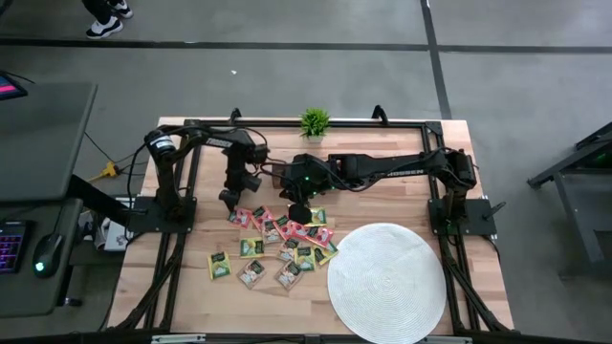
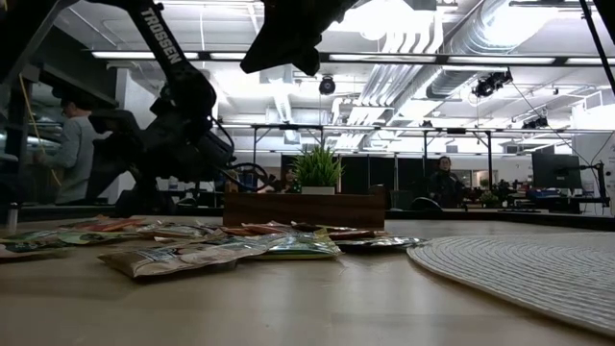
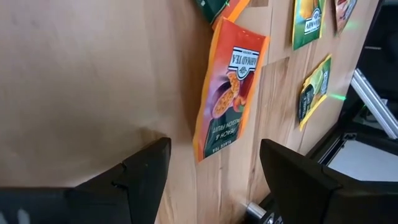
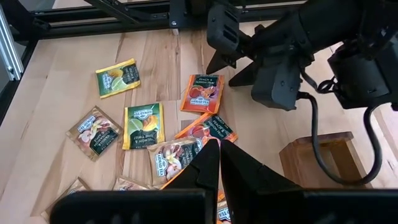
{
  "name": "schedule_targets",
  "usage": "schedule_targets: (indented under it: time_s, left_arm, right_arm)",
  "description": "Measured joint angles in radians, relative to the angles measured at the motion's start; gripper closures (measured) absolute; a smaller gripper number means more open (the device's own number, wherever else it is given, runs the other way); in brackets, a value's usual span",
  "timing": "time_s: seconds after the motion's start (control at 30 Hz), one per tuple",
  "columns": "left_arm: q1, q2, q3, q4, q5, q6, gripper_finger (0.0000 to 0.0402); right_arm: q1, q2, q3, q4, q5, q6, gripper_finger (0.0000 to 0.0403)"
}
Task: Pick & Place Tea
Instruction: Put the orange tea bag into the left section of the wooden organizer
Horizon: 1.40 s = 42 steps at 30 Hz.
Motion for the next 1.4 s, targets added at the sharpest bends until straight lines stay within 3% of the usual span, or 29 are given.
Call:
schedule_targets:
  time_s: [0.8, 1.4]
  left_arm:
    - [-0.041, 0.001, -0.002, 0.006, -0.004, -0.026, 0.0154]
    - [-0.042, 0.004, -0.003, 0.043, -0.016, -0.026, 0.0328]
  right_arm:
    - [0.0, 0.0, 0.0, 0.0, 0.0, 0.0, 0.0391]
    - [0.0, 0.0, 0.001, 0.0, 0.026, 0.0, 0.0391]
